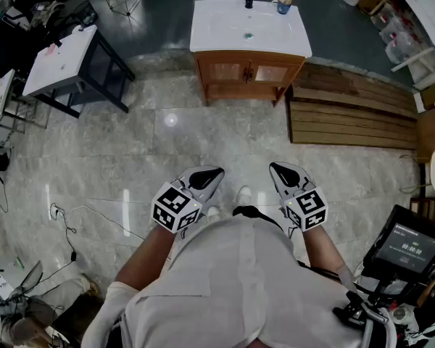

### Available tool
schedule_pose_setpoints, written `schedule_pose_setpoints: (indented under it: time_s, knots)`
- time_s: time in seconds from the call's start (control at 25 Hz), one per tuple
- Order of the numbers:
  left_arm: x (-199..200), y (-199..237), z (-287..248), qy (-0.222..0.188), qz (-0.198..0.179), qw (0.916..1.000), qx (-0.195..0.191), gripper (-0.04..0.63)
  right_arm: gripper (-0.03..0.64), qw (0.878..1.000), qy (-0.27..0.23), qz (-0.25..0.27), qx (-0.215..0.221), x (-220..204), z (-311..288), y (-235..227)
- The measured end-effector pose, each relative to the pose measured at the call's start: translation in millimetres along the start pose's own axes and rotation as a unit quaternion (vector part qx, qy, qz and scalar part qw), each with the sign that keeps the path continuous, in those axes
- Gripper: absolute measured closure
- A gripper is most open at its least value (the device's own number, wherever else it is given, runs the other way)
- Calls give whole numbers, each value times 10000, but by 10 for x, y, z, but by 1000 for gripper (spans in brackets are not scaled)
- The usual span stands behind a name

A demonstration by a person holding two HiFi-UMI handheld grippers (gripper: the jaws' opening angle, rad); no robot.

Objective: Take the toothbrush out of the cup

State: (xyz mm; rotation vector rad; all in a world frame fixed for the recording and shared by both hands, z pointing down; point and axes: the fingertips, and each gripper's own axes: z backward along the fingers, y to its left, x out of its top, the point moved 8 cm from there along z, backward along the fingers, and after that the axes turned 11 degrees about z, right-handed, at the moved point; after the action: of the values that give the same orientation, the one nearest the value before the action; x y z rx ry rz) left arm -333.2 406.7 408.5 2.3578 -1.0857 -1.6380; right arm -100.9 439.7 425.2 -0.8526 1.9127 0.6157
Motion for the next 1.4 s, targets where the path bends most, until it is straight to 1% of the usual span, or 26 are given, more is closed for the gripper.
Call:
schedule_pose_setpoints:
  time_s: [0.12, 0.28, 0.48, 0.64, 0.76, 1.0, 1.2, 1.4]
  knots:
    - [73, -15, -106, -22, 32, 10000, 72, 589, 612, 9999, -73, 83, 39, 23, 21, -130]
    - [401, -57, -603, -73, 50, 9999, 137, 589, 612, 9999, -145, 59, 11, -53, 115, -702]
    - [653, -108, -1014, -122, -15, 9999, 73, 589, 612, 9998, -157, -84, 8, -227, 153, -1107]
    - [826, -46, -1224, -91, 53, 9999, 26, 589, 611, 9996, -120, -223, -79, -305, 118, -1338]
    - [948, 111, -1400, -29, 48, 10000, 5, 589, 611, 9995, -100, -238, -178, -318, -1, -1491]
    - [1221, 529, -1828, -55, -49, 9996, -258, 589, 609, 9984, -94, -346, -445, -285, -305, -1826]
    - [1679, 1005, -2252, -103, -64, 9982, -594, 589, 609, 9970, 35, -375, -675, -90, -640, -2243]
    - [2177, 1435, -2506, -70, -257, 9969, -743, 589, 607, 9953, 37, -410, -880, 207, -1047, -2673]
